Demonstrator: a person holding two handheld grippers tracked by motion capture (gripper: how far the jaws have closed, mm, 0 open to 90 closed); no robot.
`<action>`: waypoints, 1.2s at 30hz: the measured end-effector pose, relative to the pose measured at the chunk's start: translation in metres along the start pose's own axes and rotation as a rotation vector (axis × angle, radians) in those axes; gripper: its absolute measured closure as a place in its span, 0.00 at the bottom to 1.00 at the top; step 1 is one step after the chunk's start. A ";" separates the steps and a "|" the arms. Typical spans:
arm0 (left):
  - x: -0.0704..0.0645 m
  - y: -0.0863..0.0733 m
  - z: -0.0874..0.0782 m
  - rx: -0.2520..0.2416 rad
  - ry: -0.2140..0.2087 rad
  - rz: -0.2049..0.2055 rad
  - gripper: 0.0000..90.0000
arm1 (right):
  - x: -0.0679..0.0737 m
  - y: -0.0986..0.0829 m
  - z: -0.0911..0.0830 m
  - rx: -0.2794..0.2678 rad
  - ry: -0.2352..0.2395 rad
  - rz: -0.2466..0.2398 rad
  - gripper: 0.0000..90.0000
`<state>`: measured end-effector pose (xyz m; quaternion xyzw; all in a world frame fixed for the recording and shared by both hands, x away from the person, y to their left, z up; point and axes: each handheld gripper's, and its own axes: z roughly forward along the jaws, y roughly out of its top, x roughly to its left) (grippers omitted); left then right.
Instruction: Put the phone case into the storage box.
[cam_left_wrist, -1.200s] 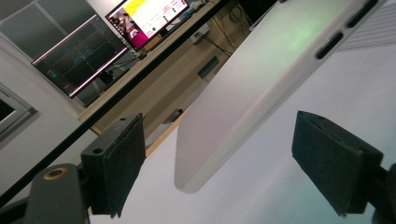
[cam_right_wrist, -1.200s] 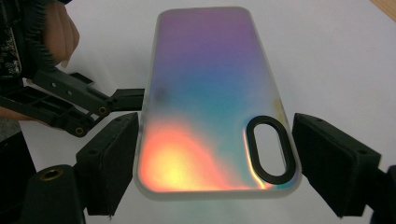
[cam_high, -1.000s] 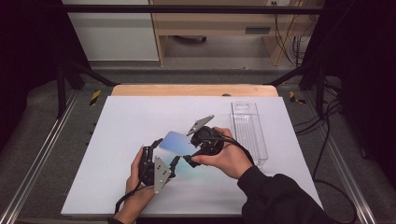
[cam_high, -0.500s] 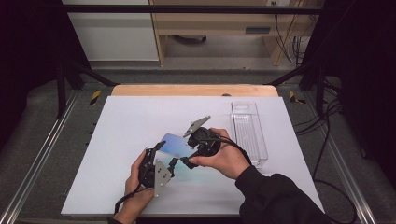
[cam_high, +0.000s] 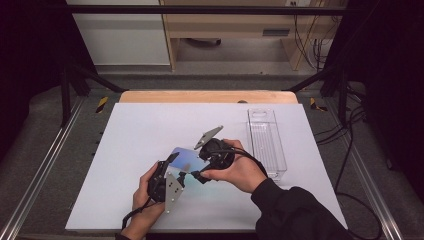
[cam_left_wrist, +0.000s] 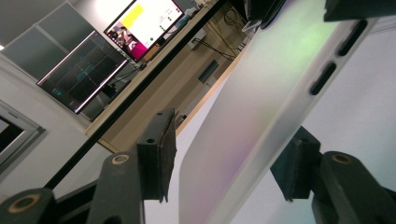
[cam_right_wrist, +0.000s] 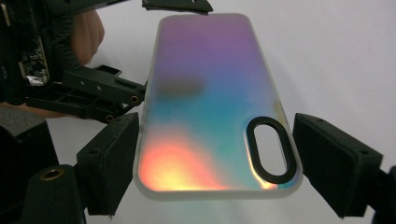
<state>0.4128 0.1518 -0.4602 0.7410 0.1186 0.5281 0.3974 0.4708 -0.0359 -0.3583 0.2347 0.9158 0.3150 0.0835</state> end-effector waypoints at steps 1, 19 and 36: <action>0.000 0.000 0.000 0.001 -0.001 0.000 0.51 | 0.000 0.000 0.000 -0.007 0.004 0.003 0.20; -0.004 0.004 -0.004 0.007 -0.016 0.073 0.84 | -0.005 -0.002 -0.001 -0.035 0.076 0.094 0.20; 0.019 -0.007 -0.008 0.042 -0.026 -0.293 0.89 | -0.020 -0.021 -0.028 -0.330 0.070 0.206 0.07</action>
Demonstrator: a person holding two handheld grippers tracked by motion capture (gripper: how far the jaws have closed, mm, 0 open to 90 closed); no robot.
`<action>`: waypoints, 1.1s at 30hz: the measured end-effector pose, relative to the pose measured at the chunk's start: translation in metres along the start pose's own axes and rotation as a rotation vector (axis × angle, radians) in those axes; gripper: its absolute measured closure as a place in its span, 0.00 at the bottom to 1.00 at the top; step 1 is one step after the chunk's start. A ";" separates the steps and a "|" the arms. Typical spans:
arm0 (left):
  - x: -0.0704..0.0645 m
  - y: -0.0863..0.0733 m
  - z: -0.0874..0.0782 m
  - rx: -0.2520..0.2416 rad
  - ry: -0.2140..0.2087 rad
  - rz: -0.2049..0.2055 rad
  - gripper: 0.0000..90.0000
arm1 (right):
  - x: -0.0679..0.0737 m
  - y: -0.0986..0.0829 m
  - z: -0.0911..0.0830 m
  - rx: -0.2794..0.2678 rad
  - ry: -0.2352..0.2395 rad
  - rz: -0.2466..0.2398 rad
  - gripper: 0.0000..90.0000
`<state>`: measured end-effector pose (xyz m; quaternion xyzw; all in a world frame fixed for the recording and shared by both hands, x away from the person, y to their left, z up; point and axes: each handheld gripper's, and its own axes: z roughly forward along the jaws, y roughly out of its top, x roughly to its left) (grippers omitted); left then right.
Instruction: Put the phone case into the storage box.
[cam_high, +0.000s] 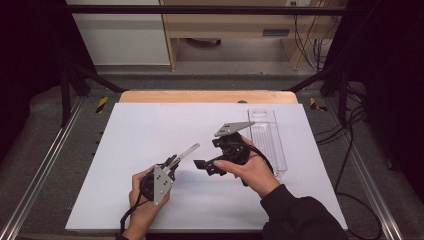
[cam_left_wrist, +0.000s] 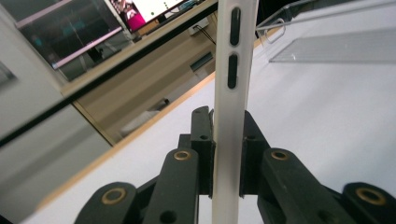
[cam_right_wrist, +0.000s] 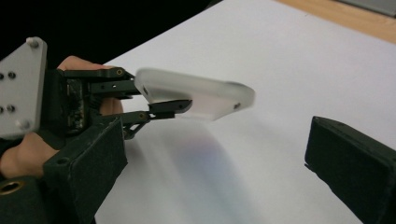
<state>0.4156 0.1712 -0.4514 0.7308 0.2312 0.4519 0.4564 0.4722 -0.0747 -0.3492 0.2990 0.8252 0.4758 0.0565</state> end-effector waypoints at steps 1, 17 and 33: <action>0.001 0.000 0.000 -0.003 -0.007 -0.037 0.89 | 0.000 -0.001 -0.001 -0.011 -0.005 0.005 0.06; 0.009 -0.006 -0.005 -0.032 -0.073 -0.298 0.89 | 0.001 -0.028 0.006 -0.148 -0.103 0.031 0.06; 0.018 -0.015 -0.006 -0.038 -0.101 -0.497 0.89 | 0.011 -0.046 0.022 -0.258 -0.178 0.099 0.05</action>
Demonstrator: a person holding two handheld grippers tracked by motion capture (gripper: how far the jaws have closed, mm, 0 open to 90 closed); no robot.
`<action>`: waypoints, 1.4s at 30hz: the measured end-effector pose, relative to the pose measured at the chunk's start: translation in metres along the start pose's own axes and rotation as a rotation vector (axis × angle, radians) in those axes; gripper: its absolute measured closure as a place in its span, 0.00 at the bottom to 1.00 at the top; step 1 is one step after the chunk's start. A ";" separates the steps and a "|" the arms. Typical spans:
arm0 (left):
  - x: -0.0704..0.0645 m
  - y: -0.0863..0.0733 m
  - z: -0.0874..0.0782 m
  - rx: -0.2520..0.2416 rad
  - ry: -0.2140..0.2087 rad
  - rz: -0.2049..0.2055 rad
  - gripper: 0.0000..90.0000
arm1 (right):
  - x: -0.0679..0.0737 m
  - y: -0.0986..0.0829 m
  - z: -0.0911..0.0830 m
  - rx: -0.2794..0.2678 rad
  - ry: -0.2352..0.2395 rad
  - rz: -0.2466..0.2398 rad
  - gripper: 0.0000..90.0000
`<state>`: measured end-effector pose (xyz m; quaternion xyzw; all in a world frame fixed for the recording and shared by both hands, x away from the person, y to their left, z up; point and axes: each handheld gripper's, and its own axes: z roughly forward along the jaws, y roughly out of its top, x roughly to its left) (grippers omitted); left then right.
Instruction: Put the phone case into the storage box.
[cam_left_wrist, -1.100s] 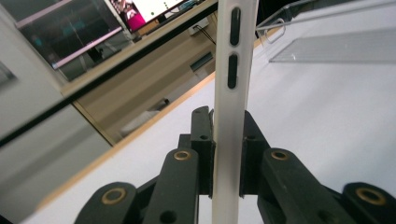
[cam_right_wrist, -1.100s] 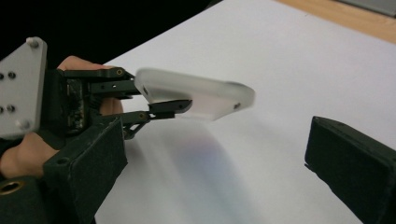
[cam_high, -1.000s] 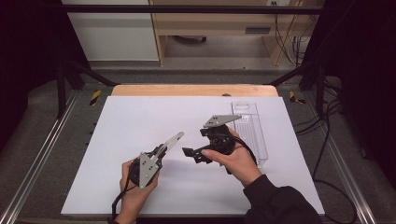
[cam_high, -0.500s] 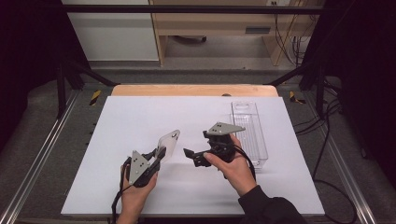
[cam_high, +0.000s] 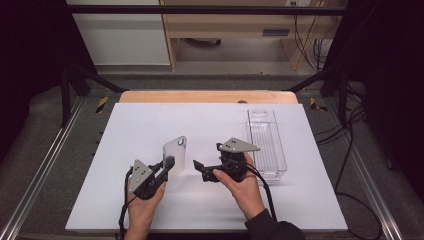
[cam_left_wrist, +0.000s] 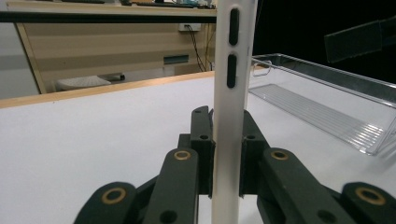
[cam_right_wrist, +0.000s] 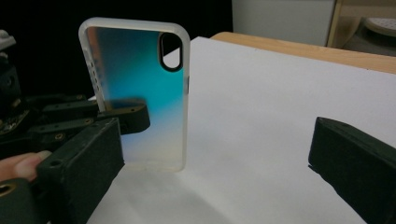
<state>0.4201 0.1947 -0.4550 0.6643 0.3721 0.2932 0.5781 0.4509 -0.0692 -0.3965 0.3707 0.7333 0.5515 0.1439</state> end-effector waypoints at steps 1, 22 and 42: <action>0.000 0.000 0.000 -0.002 -0.001 -0.005 0.89 | 0.001 -0.001 0.000 -0.007 -0.006 0.006 0.05; -0.020 -0.005 0.004 0.004 -0.076 -0.079 0.89 | 0.026 -0.019 0.001 -0.149 -0.127 0.016 0.04; -0.037 -0.006 0.007 0.012 -0.112 -0.052 0.89 | 0.049 -0.022 0.014 -0.218 -0.107 0.036 0.02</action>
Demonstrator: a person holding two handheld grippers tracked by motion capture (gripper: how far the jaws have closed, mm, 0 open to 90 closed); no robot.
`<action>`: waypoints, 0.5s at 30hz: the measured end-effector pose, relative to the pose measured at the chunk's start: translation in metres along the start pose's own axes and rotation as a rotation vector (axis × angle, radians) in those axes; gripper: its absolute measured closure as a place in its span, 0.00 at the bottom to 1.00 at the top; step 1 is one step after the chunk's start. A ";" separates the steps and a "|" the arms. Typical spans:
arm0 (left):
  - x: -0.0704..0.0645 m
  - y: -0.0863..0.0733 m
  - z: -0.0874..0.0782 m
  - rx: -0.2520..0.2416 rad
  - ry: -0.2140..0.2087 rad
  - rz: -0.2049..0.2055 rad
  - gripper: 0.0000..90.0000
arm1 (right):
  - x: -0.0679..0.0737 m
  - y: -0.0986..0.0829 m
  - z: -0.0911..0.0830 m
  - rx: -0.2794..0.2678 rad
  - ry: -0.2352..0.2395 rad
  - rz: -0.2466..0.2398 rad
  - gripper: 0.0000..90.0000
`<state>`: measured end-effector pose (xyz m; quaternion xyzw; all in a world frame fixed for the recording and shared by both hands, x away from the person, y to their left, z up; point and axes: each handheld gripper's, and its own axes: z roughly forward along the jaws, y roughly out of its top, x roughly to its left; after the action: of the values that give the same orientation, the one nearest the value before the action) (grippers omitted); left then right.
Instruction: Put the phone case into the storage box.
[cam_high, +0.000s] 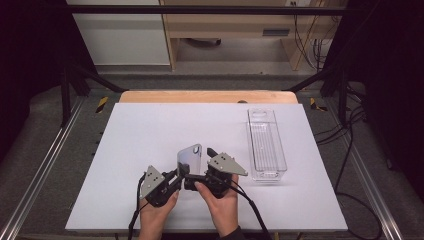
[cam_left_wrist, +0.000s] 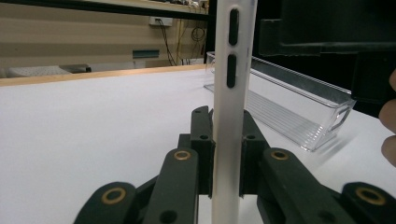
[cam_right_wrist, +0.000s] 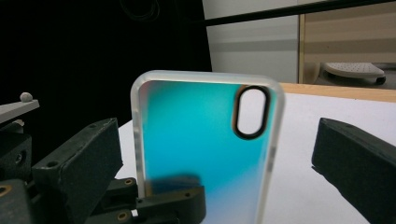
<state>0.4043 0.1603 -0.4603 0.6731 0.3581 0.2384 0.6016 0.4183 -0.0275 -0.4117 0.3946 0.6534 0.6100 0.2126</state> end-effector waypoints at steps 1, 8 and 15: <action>-0.001 0.000 0.000 0.000 -0.001 0.001 0.89 | 0.001 -0.001 0.001 0.001 0.001 0.002 0.02; -0.005 0.000 0.001 0.001 -0.008 0.021 0.89 | 0.002 -0.002 0.002 -0.003 -0.010 0.001 0.02; -0.008 0.000 0.001 0.003 -0.007 0.038 0.89 | 0.002 -0.002 0.002 -0.018 -0.032 0.012 0.03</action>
<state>0.4000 0.1535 -0.4592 0.6815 0.3436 0.2467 0.5972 0.4181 -0.0246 -0.4139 0.4064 0.6421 0.6106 0.2230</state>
